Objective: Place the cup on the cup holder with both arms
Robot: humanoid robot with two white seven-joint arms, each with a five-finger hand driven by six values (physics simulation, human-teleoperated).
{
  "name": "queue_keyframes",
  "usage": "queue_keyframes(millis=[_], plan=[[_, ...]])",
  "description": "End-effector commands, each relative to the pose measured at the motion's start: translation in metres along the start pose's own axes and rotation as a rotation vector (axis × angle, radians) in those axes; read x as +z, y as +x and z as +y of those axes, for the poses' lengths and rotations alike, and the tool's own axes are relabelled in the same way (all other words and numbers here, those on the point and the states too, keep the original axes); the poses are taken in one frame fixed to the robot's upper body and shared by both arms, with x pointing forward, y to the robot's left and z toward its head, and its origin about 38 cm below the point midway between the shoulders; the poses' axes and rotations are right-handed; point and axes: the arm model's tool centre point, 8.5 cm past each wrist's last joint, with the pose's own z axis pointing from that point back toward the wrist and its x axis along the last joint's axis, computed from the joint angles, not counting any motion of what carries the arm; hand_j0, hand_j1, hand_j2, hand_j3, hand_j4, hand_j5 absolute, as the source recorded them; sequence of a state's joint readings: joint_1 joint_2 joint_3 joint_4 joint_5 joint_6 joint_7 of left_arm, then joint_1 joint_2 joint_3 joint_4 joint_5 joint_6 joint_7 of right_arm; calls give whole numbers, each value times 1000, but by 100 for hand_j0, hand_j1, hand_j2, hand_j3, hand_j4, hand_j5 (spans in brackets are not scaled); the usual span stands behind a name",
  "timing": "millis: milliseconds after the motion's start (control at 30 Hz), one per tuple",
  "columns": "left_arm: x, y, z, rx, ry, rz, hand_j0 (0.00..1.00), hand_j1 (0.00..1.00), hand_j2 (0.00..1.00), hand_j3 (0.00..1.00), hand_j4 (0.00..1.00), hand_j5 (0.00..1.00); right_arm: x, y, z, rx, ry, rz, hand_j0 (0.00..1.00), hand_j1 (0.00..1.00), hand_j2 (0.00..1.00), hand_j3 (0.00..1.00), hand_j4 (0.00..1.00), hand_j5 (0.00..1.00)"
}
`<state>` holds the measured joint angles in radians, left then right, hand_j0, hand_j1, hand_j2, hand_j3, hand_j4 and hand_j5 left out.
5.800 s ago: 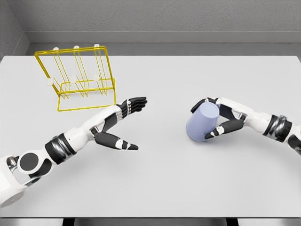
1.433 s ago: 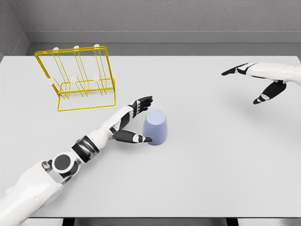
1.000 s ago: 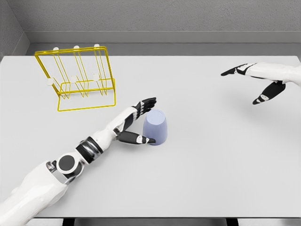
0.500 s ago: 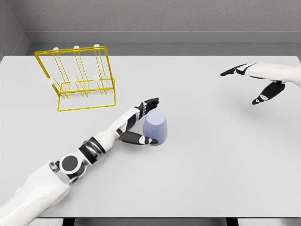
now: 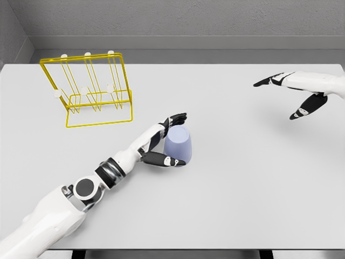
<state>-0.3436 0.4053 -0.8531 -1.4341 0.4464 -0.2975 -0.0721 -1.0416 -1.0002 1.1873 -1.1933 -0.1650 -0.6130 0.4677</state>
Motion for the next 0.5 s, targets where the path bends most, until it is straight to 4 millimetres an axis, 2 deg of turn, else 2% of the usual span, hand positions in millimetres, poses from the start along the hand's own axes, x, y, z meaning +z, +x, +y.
queue_keyframes(millis=[0,267,333,467], plan=[[-1,1,0,1,0,-3,100,100,100,100,100,100,2,-1,-1,-5,-7,2,100,100,100,100,100,100],[0,1,0,1,0,-2,98,98,98,98,98,98,1,0,0,-6,-4,1,100,100,100,100,100,100],[-1,1,0,1,0,-3,81,81,81,81,81,81,0,0,0,-6,-4,-1,100,100,100,100,100,100],[-1,1,0,-7,-2,-4,62,62,62,62,62,62,0,0,1,-7,1,0,100,100,100,100,100,100]])
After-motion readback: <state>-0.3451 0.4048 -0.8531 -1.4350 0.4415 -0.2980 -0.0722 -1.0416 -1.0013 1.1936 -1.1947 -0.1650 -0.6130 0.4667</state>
